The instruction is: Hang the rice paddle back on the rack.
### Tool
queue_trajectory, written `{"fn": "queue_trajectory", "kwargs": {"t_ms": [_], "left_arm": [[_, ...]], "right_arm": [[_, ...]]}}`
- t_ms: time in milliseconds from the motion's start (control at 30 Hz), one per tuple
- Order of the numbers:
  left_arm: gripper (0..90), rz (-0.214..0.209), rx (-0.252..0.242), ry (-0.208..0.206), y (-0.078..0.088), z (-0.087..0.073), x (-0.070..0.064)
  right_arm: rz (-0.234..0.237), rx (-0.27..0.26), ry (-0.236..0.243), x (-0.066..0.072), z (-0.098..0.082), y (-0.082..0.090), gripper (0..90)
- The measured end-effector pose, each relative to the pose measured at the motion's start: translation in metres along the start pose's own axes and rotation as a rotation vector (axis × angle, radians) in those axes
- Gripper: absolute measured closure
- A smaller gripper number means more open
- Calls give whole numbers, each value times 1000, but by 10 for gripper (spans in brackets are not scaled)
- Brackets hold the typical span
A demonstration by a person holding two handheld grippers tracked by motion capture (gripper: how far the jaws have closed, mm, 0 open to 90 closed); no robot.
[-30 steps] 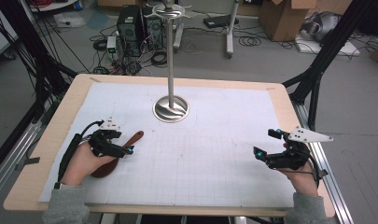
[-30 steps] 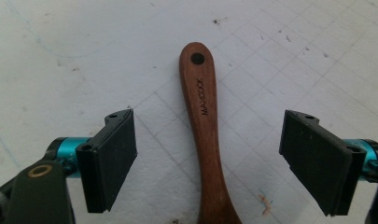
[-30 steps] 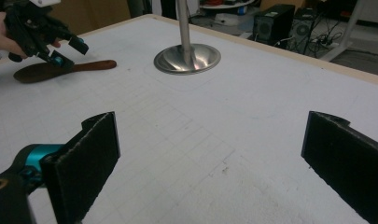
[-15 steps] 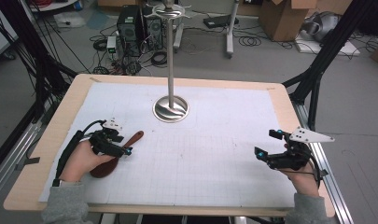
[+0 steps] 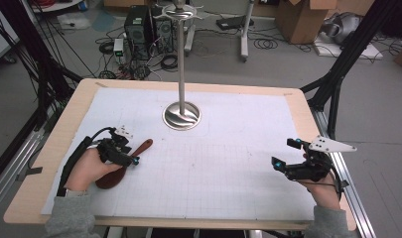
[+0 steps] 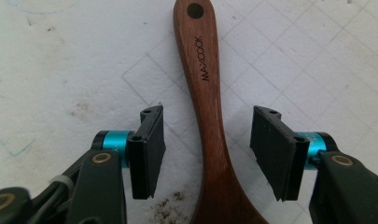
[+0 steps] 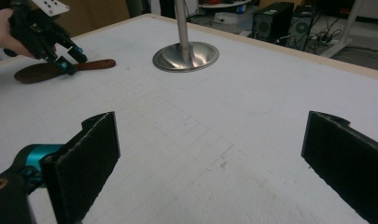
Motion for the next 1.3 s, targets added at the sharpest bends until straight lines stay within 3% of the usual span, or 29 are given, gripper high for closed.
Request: {"fn": "queue_trajectory", "kwargs": {"t_ms": [533, 800, 900, 967, 1000, 1067, 1300], "left_arm": [[615, 0, 39, 9, 2, -2, 3], [717, -12, 41, -11, 3, -1, 0], [732, -9, 40, 4, 3, -1, 0], [752, -4, 45, 38, 2, -1, 2], [772, -5, 43, 23, 3, -1, 2], [773, -4, 40, 35, 3, -1, 2], [775, 20, 30, 16, 4, 0, 2]], "right_arm": [[1, 10, -8, 0, -2, 0, 29], [2, 13, -10, 0, -3, 0, 29], [1, 12, -9, 0, -3, 0, 29], [-1, 14, -11, 0, -3, 0, 29], [-3, 14, -12, -1, -3, 0, 29], [-3, 18, -16, -1, -4, 0, 29], [-4, 9, -10, -1, -3, 2, 29]]}}
Point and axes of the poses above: each handheld gripper's, and its own axes: y roughly backward along the jaws, z roughly out of its top, x roughly to its left, the point moved 9 cm from there along -y, roughly forward along the jaws, and after that the axes turned 8 degrees about z, right-handed, at the moved point
